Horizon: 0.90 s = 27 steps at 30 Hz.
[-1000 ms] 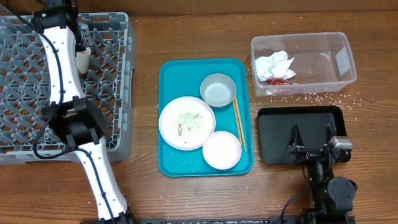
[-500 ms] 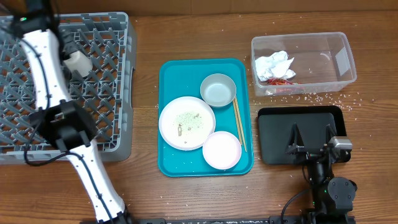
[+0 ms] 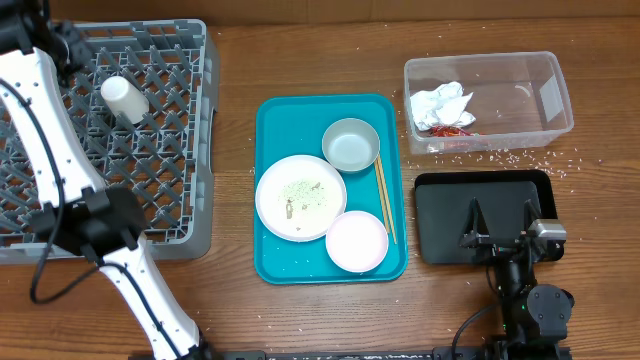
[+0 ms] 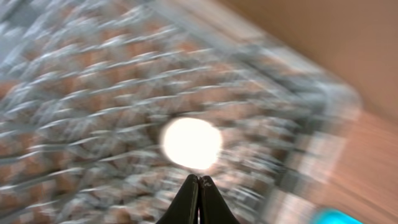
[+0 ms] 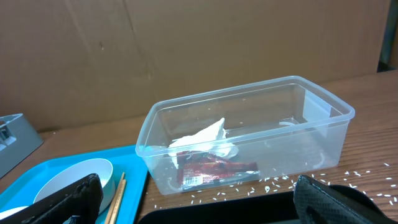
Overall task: Sort waste into correct bins and load items into the dishwasher
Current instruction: 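Reach left gripper to white saucer on tray and grasp it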
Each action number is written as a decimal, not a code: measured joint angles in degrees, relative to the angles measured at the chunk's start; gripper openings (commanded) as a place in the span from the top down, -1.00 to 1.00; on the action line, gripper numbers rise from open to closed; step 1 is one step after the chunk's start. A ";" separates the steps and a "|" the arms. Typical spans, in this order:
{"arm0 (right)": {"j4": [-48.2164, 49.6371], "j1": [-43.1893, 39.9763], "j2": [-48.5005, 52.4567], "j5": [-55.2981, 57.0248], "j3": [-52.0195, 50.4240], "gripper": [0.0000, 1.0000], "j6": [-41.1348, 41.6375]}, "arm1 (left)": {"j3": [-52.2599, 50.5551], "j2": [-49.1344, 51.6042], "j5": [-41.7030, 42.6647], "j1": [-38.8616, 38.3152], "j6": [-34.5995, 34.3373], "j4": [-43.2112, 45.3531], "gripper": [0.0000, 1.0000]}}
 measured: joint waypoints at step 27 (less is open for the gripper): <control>0.02 0.00 0.00 -0.02 0.00 -1.00 0.00 | -8.24 8.07 10.73 -47.76 14.38 -13.40 -0.35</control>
